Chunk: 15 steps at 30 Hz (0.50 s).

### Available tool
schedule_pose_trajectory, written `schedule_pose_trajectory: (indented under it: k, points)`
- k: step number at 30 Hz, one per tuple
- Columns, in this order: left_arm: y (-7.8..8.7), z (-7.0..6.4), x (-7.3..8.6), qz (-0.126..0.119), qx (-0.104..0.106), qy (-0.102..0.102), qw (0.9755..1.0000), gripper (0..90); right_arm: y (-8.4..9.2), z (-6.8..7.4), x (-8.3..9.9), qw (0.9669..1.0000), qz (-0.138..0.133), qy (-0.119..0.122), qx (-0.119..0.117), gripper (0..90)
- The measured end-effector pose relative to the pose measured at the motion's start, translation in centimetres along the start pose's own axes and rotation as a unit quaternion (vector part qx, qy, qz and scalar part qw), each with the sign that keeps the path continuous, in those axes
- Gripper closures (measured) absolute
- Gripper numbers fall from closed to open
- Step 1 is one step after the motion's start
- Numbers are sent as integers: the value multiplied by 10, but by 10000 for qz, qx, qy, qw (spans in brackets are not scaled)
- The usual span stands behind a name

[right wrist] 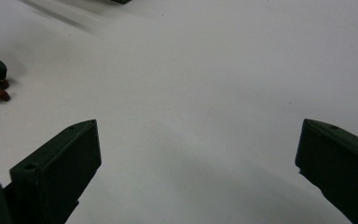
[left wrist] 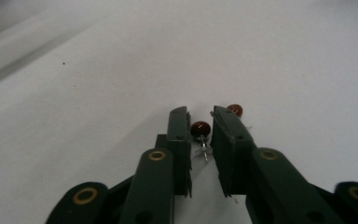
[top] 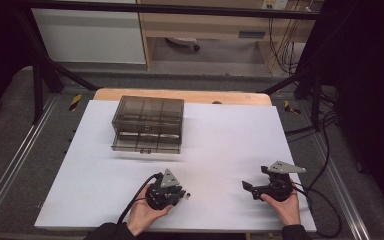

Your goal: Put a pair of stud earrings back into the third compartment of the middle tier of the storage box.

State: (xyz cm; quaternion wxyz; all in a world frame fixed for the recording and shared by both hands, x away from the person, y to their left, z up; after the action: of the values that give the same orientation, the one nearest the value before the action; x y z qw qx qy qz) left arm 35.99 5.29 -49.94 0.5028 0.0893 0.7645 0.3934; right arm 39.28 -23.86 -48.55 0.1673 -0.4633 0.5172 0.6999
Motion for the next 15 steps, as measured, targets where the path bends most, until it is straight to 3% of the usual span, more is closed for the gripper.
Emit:
schedule_pose_trajectory:
  k: [15]
  points:
    - [8, 1, -2, -82, 75, -34, 9999, 814, -1, 1, 0, 10000, 16, -22, -21, 7]
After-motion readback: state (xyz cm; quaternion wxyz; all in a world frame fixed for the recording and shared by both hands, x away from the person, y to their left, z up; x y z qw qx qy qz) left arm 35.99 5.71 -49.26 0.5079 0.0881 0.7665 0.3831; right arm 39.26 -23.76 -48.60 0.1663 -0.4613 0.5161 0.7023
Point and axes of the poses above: each handheld gripper's, and its own axes: y roughly backward along the jaws, x roughly out of its underside, z roughly to its left, the point moved 7 cm from there along -y, roughly forward along the jaws, and after that the axes turned 10 degrees about x, right-handed, at the moved point
